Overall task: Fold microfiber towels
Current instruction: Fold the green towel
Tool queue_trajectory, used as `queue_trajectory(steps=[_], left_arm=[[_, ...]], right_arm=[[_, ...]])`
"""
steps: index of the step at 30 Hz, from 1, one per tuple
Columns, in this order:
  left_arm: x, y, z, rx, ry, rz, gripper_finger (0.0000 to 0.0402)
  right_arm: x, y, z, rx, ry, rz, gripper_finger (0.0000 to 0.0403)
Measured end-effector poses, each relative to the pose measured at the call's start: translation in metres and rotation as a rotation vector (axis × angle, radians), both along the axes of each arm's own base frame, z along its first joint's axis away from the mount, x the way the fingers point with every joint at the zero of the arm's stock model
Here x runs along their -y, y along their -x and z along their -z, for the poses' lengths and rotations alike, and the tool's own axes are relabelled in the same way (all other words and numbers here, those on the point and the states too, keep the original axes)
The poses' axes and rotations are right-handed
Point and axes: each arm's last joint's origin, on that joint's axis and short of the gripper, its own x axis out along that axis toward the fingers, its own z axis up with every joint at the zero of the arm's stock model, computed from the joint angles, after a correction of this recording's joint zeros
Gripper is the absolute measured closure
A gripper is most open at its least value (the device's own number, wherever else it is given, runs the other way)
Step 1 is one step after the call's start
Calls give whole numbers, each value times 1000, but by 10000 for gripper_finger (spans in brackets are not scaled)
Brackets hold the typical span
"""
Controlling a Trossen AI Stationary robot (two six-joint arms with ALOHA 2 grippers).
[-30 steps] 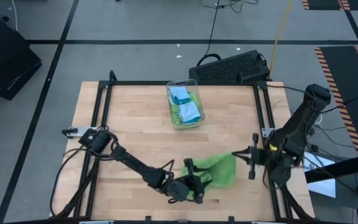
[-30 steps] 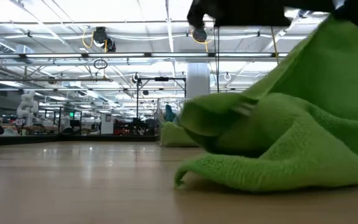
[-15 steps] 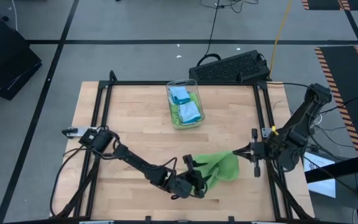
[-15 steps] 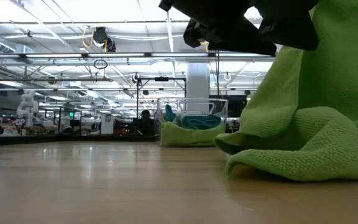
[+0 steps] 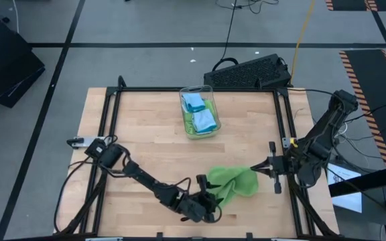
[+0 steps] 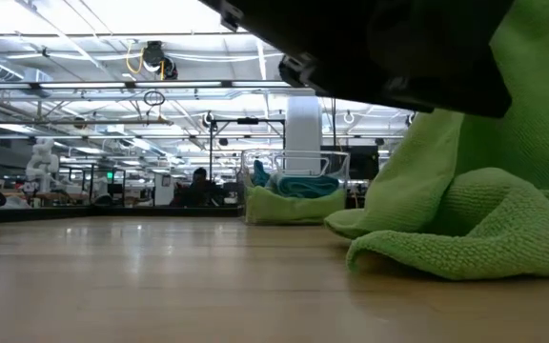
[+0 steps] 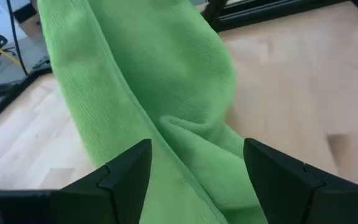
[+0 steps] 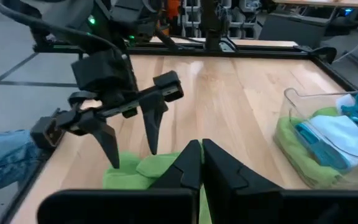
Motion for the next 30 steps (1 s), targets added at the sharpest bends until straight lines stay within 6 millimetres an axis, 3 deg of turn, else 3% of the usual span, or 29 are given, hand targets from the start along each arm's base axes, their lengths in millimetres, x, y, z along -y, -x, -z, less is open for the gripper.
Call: queue_trajectory(steps=[11, 24, 27, 30], left_arm=[[14, 20, 16, -132, 50, -33, 144], [-4, 10, 35, -122, 158, -140, 145], [-6, 11, 35, -113, 114, -179, 165], [-8, 14, 38, -135, 72, -214, 215]], right_arm=[[1, 1, -2, 5, -18, -12, 401], [1, 1, -2, 4, -15, -14, 401], [1, 2, -2, -6, -23, -37, 401], [0, 2, -2, -16, -30, -59, 401]])
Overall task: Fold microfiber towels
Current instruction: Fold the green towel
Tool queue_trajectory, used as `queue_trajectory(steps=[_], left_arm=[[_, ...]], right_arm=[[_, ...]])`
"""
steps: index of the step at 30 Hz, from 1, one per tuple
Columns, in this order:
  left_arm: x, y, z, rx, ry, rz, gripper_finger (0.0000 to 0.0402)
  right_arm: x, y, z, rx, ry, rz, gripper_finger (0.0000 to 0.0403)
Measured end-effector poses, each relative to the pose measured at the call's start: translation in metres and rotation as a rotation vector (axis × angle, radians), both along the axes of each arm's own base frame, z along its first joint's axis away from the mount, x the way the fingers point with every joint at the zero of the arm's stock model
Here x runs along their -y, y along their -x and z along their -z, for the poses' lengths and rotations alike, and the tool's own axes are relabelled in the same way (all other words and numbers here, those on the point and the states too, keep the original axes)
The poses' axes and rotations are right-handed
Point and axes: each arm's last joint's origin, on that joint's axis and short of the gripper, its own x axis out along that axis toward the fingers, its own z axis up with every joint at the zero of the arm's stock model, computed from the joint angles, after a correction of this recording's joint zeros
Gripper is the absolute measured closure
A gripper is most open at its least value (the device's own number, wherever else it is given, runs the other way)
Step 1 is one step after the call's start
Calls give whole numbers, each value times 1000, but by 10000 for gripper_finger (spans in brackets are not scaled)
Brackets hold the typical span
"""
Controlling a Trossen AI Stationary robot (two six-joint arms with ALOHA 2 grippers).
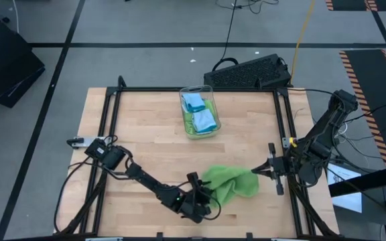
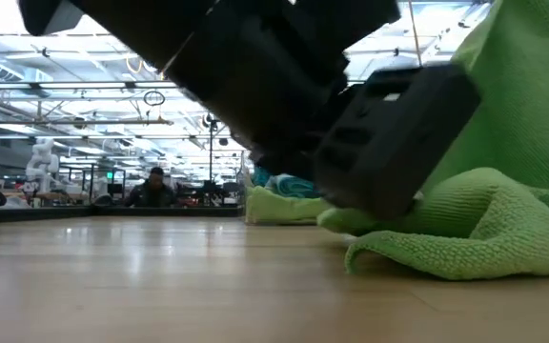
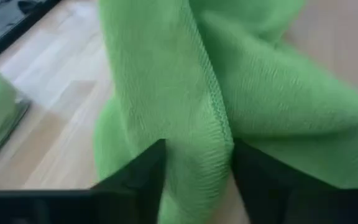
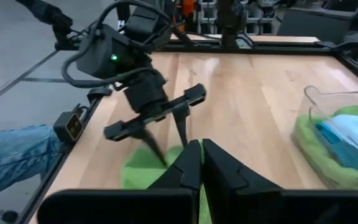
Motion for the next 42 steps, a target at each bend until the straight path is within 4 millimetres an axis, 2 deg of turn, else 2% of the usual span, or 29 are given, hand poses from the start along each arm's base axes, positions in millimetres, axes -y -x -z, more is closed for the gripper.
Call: queue_trajectory(steps=[6, 7, 12, 17, 20, 24, 29, 36, 39, 42], left_arm=[[-1, 3, 2, -36, -27, 4, 374], [0, 2, 2, -39, -30, 16, 387], [6, 6, -7, -47, -51, 60, 384], [10, 9, -39, -25, 36, 146, 395], [9, 9, -50, -36, 112, 213, 382], [4, 5, -52, -61, 145, 264, 364], [-13, 3, -46, -89, 55, 137, 339], [-29, 8, -35, -171, 22, 5, 231], [-25, 12, -33, -200, -3, 21, 184], [-14, 17, -29, -218, -62, 64, 159]], right_arm=[[-1, 0, 1, -13, -8, -23, 401], [0, 0, 1, -16, -8, -21, 401], [-1, 1, 9, -50, -30, -48, 401], [-3, 1, 31, -75, -98, -87, 401], [-5, 2, 46, -54, -137, -123, 401], [-6, 2, 57, -30, -170, -173, 401], [-6, 2, 57, -29, -164, -177, 401], [-6, 2, 57, -27, -156, -179, 401], [-5, 2, 57, -26, -154, -179, 401], [-5, 2, 57, -26, -153, -178, 401]])
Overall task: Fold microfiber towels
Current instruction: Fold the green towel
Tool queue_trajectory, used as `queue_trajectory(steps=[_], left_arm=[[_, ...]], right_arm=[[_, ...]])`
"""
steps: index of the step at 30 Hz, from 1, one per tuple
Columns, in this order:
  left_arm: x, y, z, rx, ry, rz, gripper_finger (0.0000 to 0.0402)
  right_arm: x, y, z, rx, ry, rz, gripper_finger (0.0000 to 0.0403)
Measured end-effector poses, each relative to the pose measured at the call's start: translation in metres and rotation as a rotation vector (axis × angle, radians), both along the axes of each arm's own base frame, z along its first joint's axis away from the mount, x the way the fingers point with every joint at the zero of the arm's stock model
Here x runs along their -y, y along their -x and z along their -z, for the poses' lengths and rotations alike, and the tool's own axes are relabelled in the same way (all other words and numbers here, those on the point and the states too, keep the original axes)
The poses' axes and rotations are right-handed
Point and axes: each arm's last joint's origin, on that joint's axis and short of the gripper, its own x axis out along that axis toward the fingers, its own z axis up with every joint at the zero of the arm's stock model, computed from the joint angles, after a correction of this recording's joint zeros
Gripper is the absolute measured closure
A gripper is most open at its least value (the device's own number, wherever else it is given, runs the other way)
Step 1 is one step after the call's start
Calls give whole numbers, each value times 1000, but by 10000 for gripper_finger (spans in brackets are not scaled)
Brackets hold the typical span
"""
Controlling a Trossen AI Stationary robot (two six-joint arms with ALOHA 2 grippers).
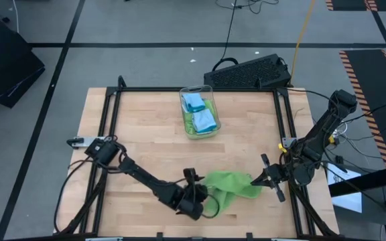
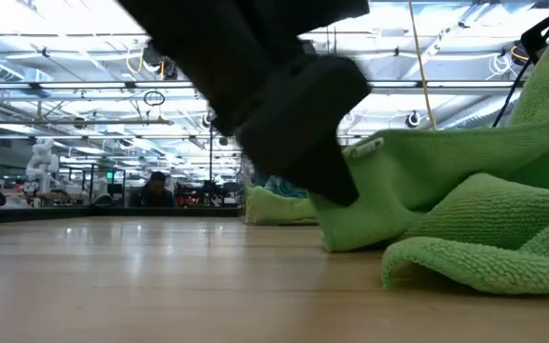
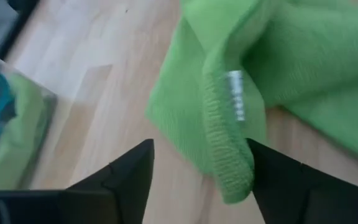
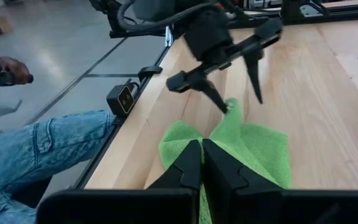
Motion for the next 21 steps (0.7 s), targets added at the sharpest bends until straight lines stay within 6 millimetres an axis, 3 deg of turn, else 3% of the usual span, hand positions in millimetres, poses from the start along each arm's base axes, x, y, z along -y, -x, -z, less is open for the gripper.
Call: queue_trajectory(steps=[4, 8, 21], left_arm=[[11, 5, 3, 22, -97, 9, 155], [12, 7, 3, 24, -130, 11, 180], [14, 5, 2, 35, -110, 29, 370]], right_arm=[[0, 0, 0, 1, 3, 2, 401], [1, -1, 0, -1, 4, 6, 401], [1, 0, 1, -4, 8, 6, 401]])
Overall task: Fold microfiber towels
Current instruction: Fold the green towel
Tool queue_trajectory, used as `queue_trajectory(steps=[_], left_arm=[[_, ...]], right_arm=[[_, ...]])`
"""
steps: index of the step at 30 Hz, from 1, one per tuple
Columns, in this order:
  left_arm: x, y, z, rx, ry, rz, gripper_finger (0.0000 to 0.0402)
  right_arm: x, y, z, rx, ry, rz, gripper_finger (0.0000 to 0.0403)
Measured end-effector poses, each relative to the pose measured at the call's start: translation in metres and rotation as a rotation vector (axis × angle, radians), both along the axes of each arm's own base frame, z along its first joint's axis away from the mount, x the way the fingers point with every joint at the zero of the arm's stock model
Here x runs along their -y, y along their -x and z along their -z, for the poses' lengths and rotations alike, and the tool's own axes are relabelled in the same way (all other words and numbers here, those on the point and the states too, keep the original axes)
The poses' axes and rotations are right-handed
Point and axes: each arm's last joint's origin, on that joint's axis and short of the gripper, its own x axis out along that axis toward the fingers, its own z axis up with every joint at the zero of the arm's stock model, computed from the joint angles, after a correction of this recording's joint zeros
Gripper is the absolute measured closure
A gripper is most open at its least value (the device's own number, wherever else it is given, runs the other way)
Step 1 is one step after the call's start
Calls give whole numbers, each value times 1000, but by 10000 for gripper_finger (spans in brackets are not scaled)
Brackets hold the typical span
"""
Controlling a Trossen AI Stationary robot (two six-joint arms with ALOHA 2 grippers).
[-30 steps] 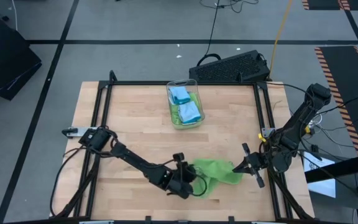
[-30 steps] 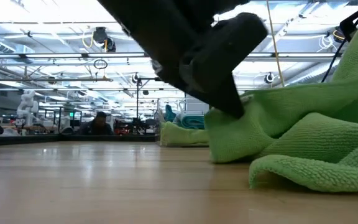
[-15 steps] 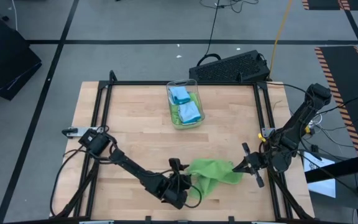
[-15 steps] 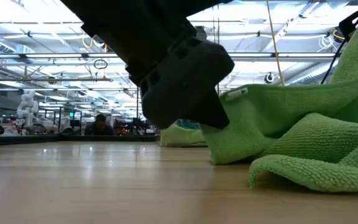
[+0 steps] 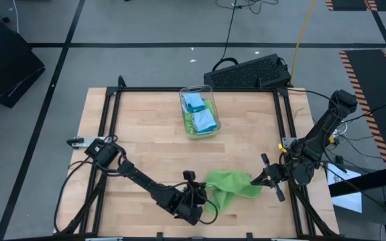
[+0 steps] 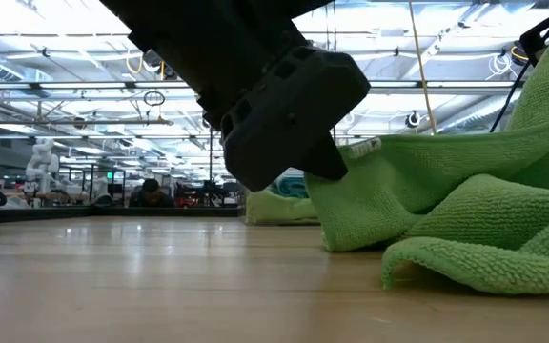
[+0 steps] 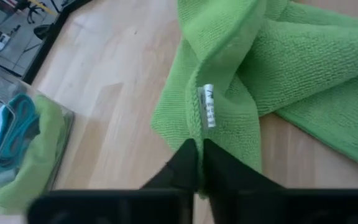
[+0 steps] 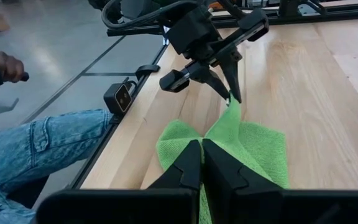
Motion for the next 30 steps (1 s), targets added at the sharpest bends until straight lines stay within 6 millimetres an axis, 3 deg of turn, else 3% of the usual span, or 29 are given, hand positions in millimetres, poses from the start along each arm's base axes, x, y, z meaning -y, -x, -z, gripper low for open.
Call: queue_trajectory(steps=[2, 7, 11, 15, 22, 30], left_arm=[[1, 0, 0, 0, 10, 3, 392], [4, 3, -12, 37, 44, 2, 393], [7, 10, -50, 111, 33, 17, 395], [-1, 20, -97, 174, 2, 43, 397], [-39, 41, -180, 312, 15, 9, 398], [-110, 53, -236, 423, 16, -142, 398]], right_arm=[[0, 0, 0, 0, 0, 0, 401], [0, 0, -1, 11, 2, 8, 401], [1, -3, -10, 102, 12, 31, 401], [6, -7, -33, 300, 12, 33, 401], [33, 0, -78, 614, 47, 150, 401], [59, -3, -136, 614, 144, 299, 401]])
